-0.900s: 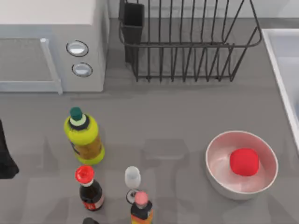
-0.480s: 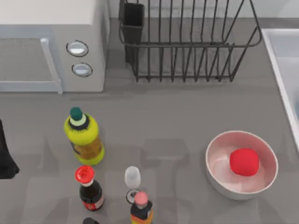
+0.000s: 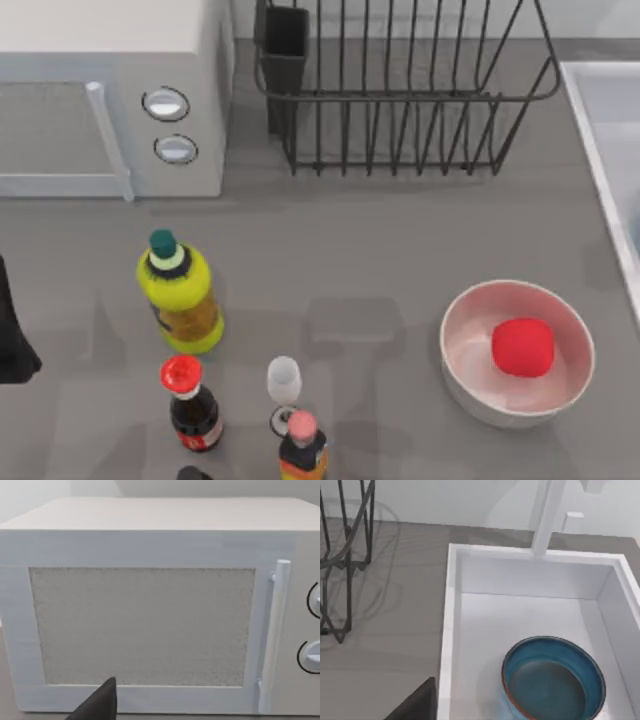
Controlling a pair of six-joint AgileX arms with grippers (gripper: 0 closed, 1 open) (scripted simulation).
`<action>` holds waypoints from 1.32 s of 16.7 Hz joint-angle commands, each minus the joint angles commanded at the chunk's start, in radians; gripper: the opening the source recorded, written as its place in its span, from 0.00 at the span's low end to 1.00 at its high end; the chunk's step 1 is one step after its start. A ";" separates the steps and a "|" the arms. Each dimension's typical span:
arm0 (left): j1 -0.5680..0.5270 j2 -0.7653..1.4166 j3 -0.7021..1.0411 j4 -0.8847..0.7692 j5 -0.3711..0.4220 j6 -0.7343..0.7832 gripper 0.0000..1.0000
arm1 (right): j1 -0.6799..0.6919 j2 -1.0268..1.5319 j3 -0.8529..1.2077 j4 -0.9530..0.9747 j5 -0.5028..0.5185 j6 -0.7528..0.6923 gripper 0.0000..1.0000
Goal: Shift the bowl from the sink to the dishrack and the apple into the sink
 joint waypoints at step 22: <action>0.000 0.000 0.000 0.000 0.000 0.000 1.00 | -0.287 1.811 1.635 -0.882 -0.005 -0.250 1.00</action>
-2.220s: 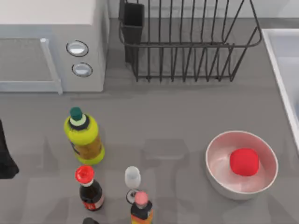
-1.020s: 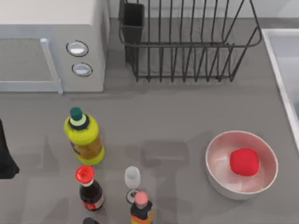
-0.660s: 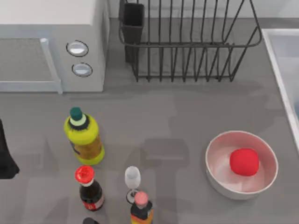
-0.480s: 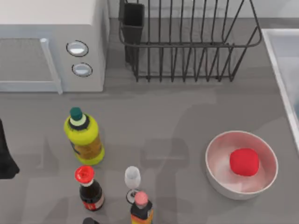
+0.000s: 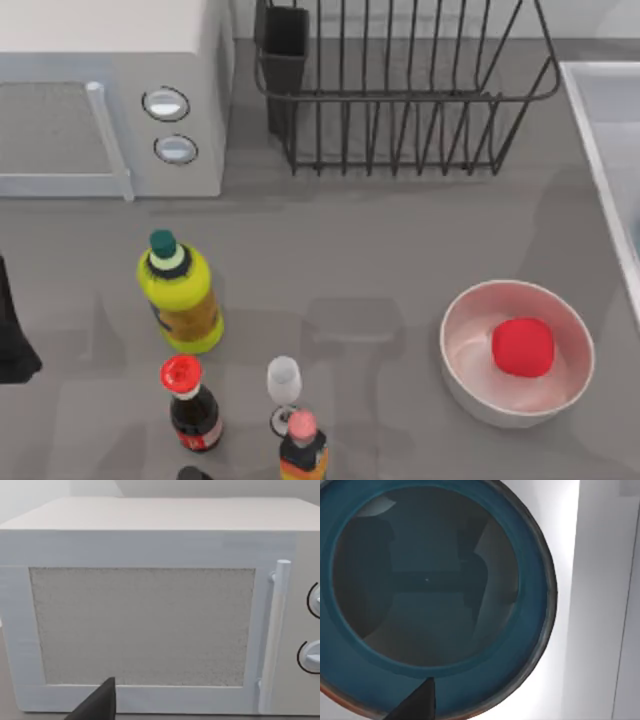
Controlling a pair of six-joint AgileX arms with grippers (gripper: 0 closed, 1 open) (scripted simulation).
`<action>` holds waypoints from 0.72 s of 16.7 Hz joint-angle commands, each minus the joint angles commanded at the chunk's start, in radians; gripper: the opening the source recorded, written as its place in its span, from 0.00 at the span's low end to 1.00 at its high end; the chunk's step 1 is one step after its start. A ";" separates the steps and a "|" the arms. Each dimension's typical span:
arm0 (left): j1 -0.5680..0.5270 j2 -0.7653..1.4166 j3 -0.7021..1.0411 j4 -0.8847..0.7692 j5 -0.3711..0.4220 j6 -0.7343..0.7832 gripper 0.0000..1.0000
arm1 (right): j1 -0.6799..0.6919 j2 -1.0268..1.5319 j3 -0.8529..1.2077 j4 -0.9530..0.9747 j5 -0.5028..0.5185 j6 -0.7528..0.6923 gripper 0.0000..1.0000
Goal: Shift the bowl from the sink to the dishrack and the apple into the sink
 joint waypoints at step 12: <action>0.000 0.000 0.000 0.000 0.000 0.000 1.00 | 0.004 0.071 -0.051 0.118 0.001 0.004 1.00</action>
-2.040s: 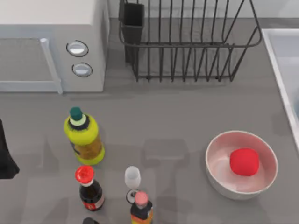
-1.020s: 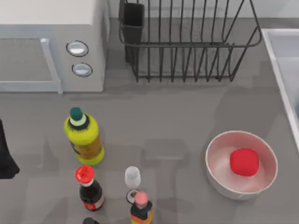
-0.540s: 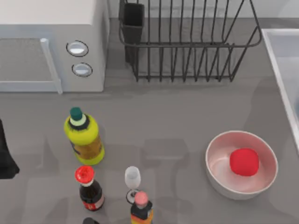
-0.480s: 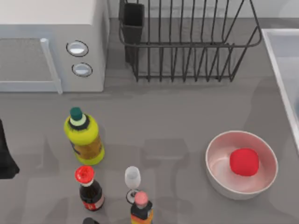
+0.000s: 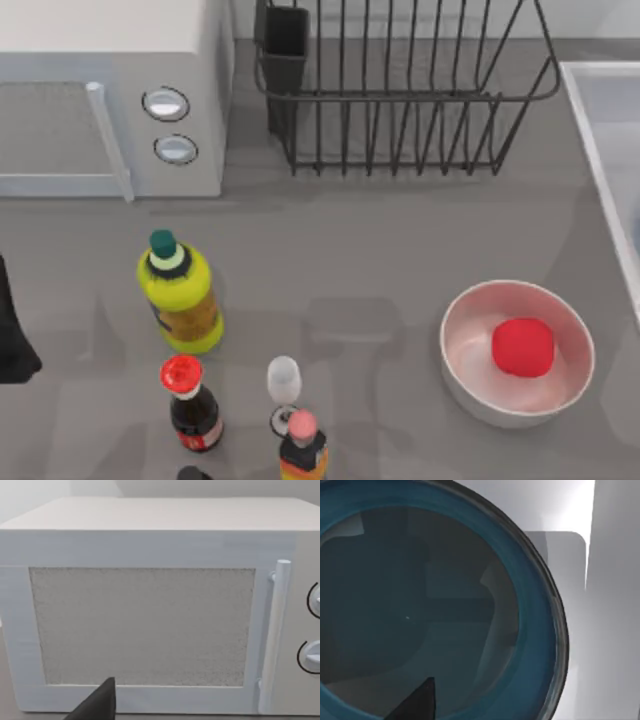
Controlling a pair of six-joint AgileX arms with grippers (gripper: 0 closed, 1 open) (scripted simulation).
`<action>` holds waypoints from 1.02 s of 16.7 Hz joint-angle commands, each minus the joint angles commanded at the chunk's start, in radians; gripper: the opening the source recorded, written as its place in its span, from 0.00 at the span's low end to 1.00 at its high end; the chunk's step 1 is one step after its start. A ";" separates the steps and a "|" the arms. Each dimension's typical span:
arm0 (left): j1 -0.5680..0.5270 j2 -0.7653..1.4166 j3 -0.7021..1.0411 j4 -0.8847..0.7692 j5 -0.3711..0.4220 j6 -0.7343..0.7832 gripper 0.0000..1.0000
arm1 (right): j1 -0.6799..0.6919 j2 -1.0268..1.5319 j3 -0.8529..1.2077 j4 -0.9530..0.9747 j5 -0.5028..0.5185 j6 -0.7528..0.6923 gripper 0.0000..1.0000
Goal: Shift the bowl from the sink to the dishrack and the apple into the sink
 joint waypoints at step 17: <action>0.000 0.000 0.000 0.000 0.000 0.000 1.00 | 0.002 0.077 -0.071 0.147 0.001 0.002 0.40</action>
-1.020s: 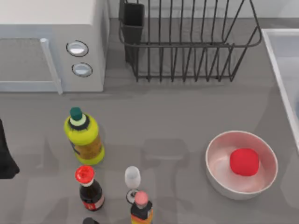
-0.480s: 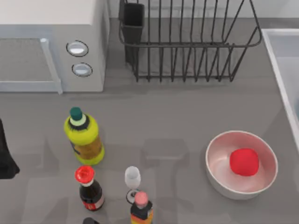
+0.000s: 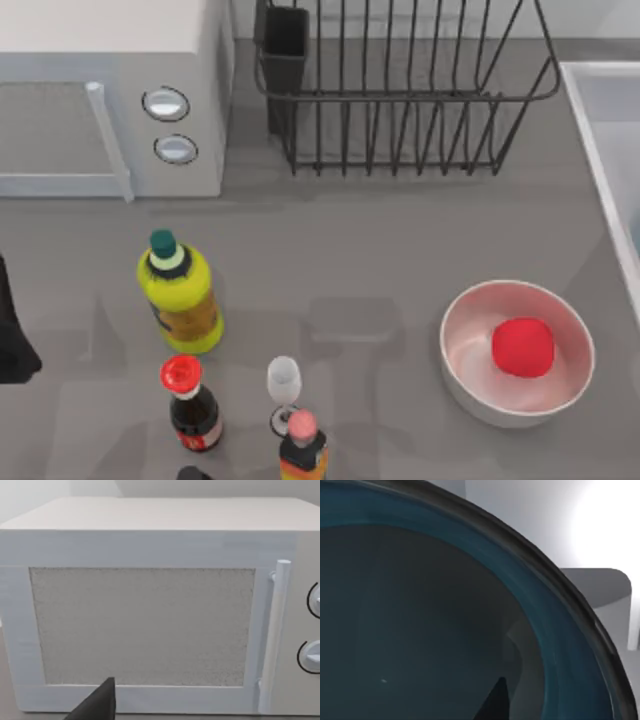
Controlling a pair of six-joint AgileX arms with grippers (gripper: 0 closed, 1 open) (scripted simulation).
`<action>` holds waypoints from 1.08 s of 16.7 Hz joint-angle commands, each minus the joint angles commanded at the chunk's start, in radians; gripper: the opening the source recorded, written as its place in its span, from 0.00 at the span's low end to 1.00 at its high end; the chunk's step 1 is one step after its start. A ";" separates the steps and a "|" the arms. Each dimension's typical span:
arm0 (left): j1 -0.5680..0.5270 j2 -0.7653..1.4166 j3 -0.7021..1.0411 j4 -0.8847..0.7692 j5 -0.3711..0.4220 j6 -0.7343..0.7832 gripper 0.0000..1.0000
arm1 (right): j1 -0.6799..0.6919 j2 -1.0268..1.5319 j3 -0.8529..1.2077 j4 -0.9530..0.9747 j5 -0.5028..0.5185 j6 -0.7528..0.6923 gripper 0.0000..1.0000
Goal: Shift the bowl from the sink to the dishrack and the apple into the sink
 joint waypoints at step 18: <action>0.000 0.000 0.000 0.000 0.000 0.000 1.00 | -0.022 -0.066 -0.037 -0.035 -0.003 -0.021 0.00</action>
